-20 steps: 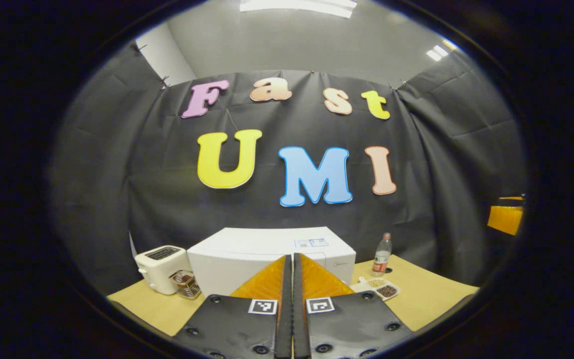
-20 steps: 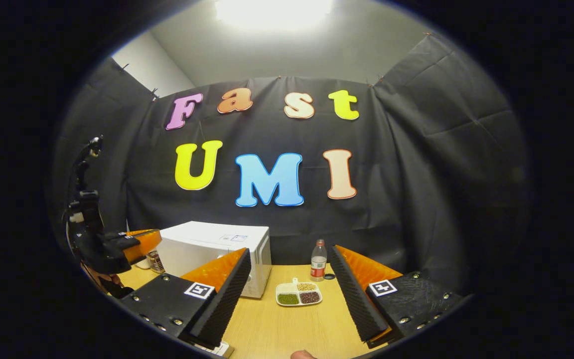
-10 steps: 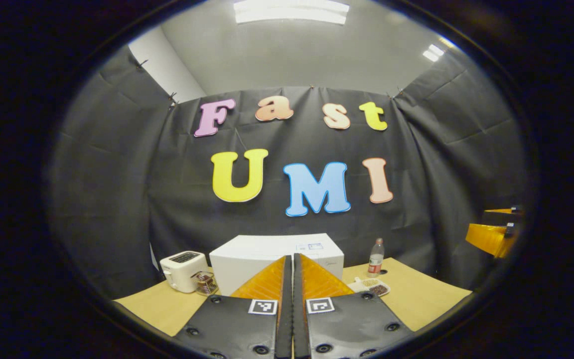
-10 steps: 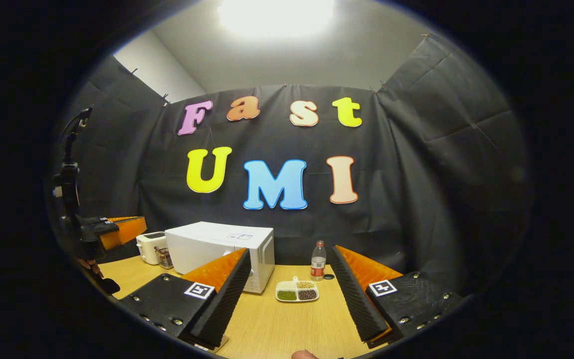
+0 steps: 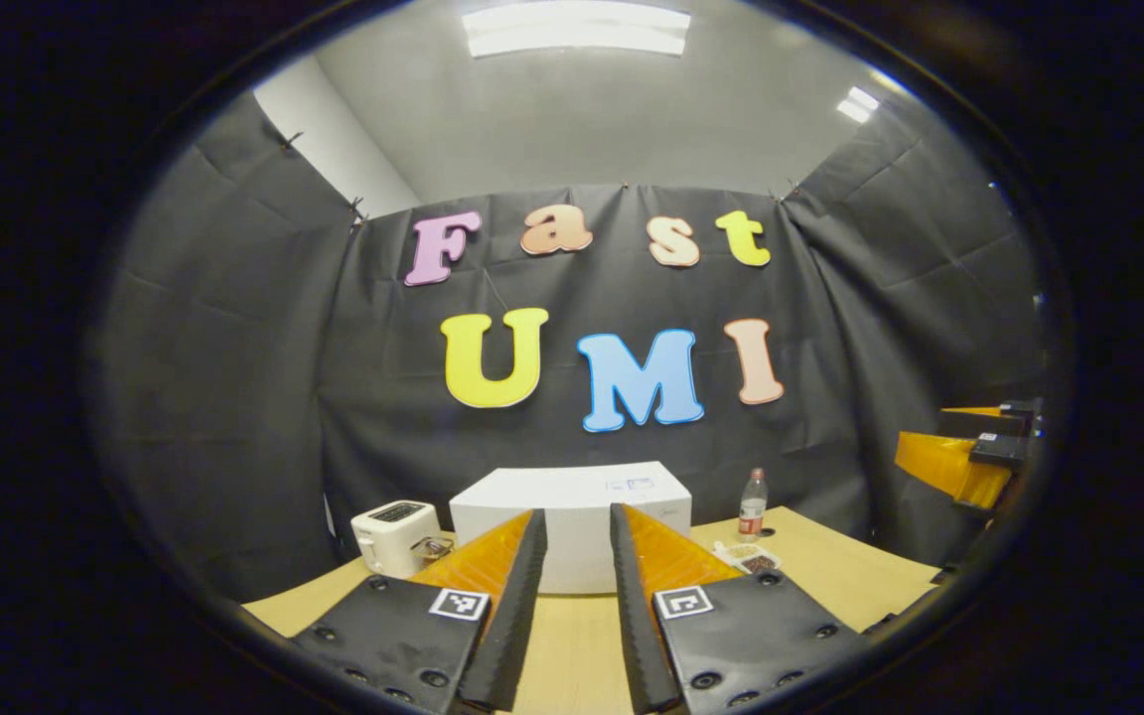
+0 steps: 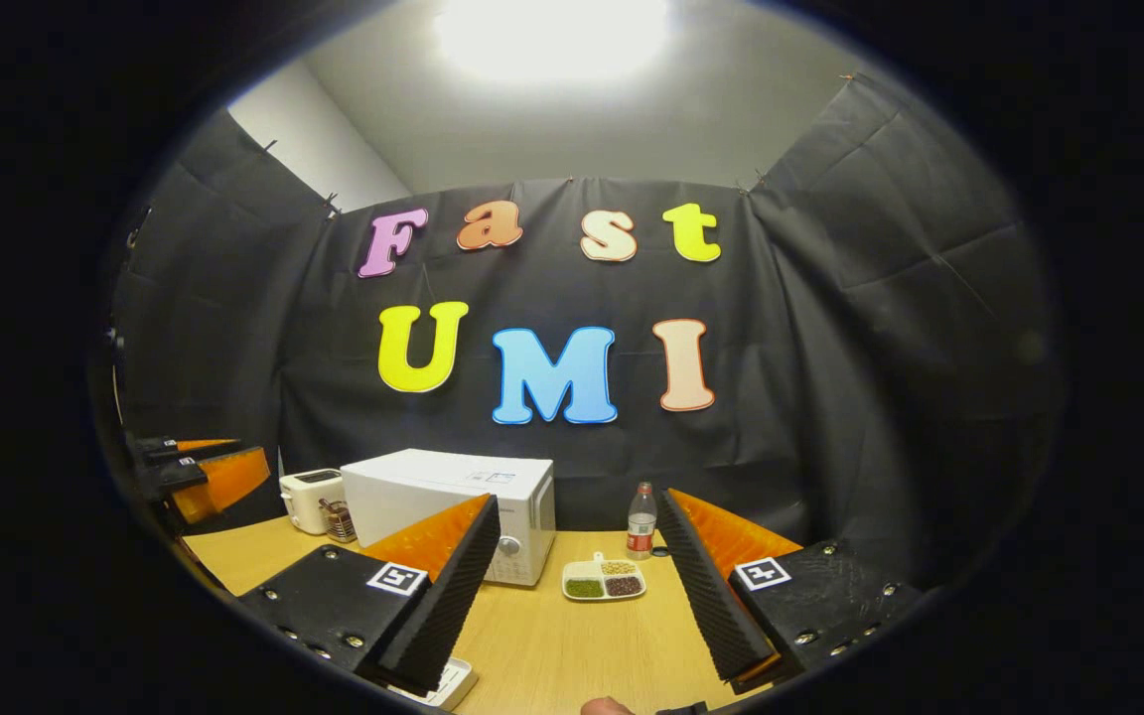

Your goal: Open the microwave oven with the left hand, put the food in, and close the microwave oven.

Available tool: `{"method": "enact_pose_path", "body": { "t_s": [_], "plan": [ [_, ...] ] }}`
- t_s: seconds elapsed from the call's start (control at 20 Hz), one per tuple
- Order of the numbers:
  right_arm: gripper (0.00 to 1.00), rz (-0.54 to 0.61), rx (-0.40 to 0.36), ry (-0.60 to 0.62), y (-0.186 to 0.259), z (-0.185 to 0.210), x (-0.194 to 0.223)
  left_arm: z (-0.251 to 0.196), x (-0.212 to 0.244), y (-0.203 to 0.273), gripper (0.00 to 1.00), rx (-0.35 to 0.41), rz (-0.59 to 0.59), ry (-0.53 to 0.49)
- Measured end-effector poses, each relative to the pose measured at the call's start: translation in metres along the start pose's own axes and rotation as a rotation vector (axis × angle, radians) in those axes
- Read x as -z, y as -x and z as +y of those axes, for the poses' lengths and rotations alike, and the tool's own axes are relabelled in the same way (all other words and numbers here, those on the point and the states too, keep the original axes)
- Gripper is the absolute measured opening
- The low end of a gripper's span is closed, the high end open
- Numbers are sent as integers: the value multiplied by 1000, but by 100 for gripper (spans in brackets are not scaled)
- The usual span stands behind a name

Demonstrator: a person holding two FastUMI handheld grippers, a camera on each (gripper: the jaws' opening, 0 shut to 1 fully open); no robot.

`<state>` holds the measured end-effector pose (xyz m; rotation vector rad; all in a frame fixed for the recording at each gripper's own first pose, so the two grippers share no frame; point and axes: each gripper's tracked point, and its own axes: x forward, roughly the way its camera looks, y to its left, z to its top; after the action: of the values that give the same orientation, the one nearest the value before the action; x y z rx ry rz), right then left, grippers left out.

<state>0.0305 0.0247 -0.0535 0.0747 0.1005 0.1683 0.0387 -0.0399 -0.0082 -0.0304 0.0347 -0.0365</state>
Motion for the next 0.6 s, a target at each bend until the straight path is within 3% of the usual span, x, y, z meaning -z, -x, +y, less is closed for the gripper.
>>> {"method": "enact_pose_path", "body": {
  "t_s": [0.15, 0.25, 0.3, 0.4, 0.45, 0.5, 0.6],
  "plan": [
    [97, -1, -12, 0, 5, 17, -1, 13, -3, 10, 78, -2, -3, 11],
    [96, -3, -27, -8, 8, 30, -1, 22, -7, 16, 91, -4, -11, 8],
    [96, 1, -27, -8, 10, 35, -1, 30, -9, 18, 88, -13, -17, -1],
    [96, 10, -19, -7, 9, 39, -2, 42, -15, 21, 94, -37, -22, -20],
    [96, 11, -21, -7, 8, 43, -5, 46, -18, 22, 90, -50, -28, -21],
    [96, 12, -25, -7, 6, 45, -8, 47, -23, 23, 98, -53, -39, -17],
    [97, -1, -29, -13, 5, 50, -17, 50, -30, 25, 98, -56, -56, -9]
  ]
}}
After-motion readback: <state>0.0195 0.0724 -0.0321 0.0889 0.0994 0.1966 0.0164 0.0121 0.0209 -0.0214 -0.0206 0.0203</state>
